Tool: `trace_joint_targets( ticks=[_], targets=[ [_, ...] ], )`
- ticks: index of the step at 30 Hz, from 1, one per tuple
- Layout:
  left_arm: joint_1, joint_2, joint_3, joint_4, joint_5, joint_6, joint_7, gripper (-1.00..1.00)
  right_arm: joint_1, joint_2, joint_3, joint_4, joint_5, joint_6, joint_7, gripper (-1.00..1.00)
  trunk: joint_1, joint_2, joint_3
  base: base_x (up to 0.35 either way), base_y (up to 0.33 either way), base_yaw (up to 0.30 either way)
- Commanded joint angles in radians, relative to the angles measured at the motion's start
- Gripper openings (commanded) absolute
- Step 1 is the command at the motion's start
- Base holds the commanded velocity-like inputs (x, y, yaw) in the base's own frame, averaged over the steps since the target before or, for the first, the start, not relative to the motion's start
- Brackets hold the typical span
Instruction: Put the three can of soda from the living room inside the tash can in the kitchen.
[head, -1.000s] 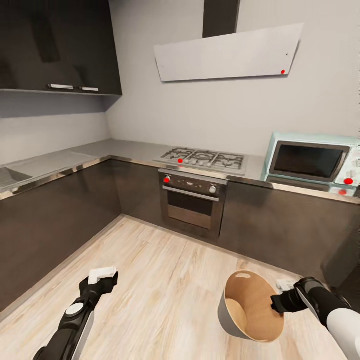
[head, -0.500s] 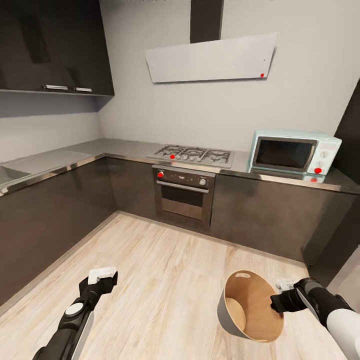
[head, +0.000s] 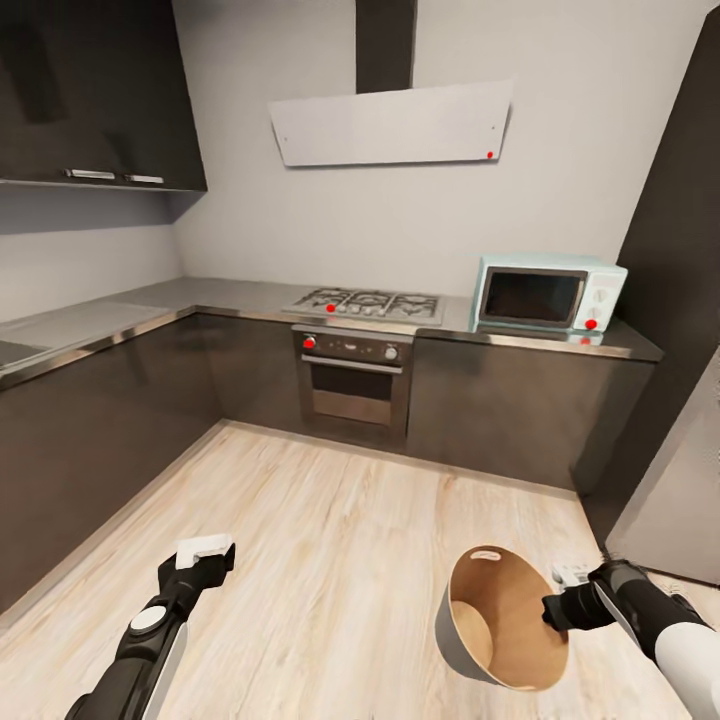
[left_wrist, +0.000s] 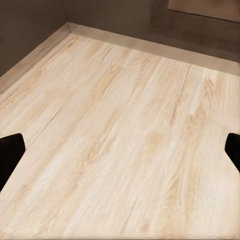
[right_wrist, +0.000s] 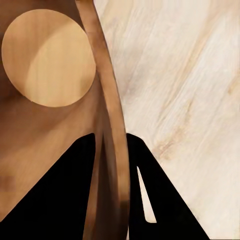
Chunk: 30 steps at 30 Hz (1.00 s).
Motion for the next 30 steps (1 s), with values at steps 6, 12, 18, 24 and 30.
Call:
trace_joint_targets(
  ticks=[6,12,18,24,30],
  targets=[
    [0.0,0.0,0.0,0.0,-0.001,0.0,0.0,1.0,0.034,-0.037,-0.008,0.007,-0.01,-0.017,-0.002,-1.0,0.0,0.0,0.0,-0.234,0.218,-0.006],
    [0.0,0.0,0.0,0.001,-0.002,0.0,0.0,1.0,0.091,-0.08,-0.01,0.003,-0.014,-0.067,0.001,-1.0,0.0,0.0,0.0,-0.226,0.195,0.0],
    [0.0,0.0,0.0,0.001,-0.002,0.0,0.0,1.0,0.104,-0.108,-0.012,0.009,-0.017,-0.08,0.004,-1.0,0.0,0.0,0.0,-0.22,0.174,0.0],
    [0.0,0.001,-0.001,0.001,-0.001,-0.004,-0.003,1.0,0.105,-0.114,-0.066,0.01,-0.016,-0.082,0.003,-1.0,0.0,0.0,0.0,-0.146,0.119,-0.057],
    [0.0,0.003,-0.002,0.001,-0.003,-0.013,-0.01,1.0,0.107,-0.115,-0.085,0.01,-0.016,-0.083,0.003,-1.0,0.0,0.0,0.0,0.037,-0.035,-0.225]
  ],
)
